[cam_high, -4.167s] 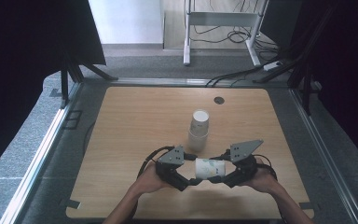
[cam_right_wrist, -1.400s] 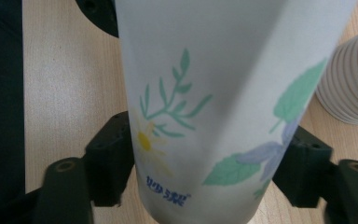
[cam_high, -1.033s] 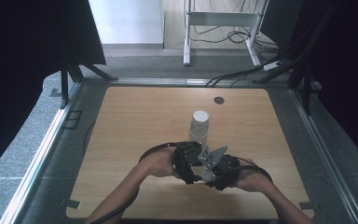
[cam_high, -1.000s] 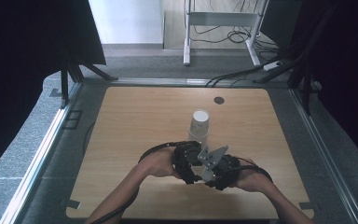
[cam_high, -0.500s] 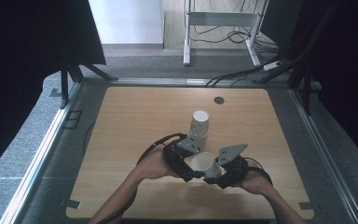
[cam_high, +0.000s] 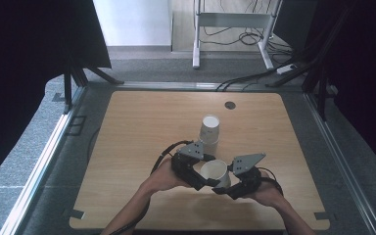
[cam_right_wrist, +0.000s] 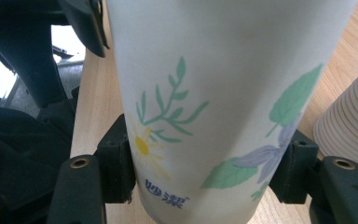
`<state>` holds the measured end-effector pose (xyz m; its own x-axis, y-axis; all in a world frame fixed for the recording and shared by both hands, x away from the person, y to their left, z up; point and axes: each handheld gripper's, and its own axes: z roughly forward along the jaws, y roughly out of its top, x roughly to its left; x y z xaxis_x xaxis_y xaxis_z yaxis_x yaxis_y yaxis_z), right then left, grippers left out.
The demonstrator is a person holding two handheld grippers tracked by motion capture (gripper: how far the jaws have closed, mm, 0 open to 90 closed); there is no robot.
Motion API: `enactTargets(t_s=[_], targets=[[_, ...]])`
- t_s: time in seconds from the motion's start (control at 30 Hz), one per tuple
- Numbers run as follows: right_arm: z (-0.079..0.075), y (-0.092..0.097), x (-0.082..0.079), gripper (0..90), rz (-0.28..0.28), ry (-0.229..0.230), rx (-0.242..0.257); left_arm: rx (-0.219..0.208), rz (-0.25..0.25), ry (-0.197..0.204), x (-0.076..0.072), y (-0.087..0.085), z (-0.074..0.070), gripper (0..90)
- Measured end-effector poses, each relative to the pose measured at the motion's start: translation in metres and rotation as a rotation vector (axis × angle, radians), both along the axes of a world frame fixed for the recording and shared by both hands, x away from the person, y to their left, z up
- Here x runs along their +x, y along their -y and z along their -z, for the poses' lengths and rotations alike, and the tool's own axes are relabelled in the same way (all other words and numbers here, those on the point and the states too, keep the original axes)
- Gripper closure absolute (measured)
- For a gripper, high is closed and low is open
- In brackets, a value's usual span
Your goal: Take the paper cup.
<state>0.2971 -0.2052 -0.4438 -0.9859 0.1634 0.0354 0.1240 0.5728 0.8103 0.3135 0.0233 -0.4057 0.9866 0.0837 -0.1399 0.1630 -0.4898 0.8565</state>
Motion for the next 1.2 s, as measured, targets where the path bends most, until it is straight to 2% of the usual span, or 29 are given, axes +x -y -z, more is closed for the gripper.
enactTargets(t_s=[0.2,0.33,0.47,0.63,0.77,0.87,1.2], targets=[[0.002,0.001,0.001,36.1,-0.001,-0.017,0.032,-0.031,0.007,-0.004,0.000,0.001,0.001,25.8],[0.004,0.001,0.002,36.1,-0.005,-0.024,0.035,-0.023,0.011,0.004,0.001,0.001,0.001,29.2],[0.005,0.001,0.003,34.9,-0.002,-0.021,0.027,0.015,0.010,0.023,0.000,0.004,-0.002,30.6],[0.006,-0.001,0.003,21.5,0.029,-0.011,-0.001,0.084,-0.018,0.074,0.000,0.007,-0.009,31.3],[0.008,0.000,0.003,12.6,0.077,0.003,-0.017,0.132,-0.035,0.109,-0.002,0.008,-0.013,31.4],[0.009,0.003,0.006,9.5,0.122,-0.002,-0.011,0.168,-0.054,0.130,-0.003,0.010,-0.015,31.4],[0.010,0.011,0.008,7.3,0.166,0.000,-0.022,0.226,-0.080,0.161,-0.003,0.013,-0.017,31.4]])
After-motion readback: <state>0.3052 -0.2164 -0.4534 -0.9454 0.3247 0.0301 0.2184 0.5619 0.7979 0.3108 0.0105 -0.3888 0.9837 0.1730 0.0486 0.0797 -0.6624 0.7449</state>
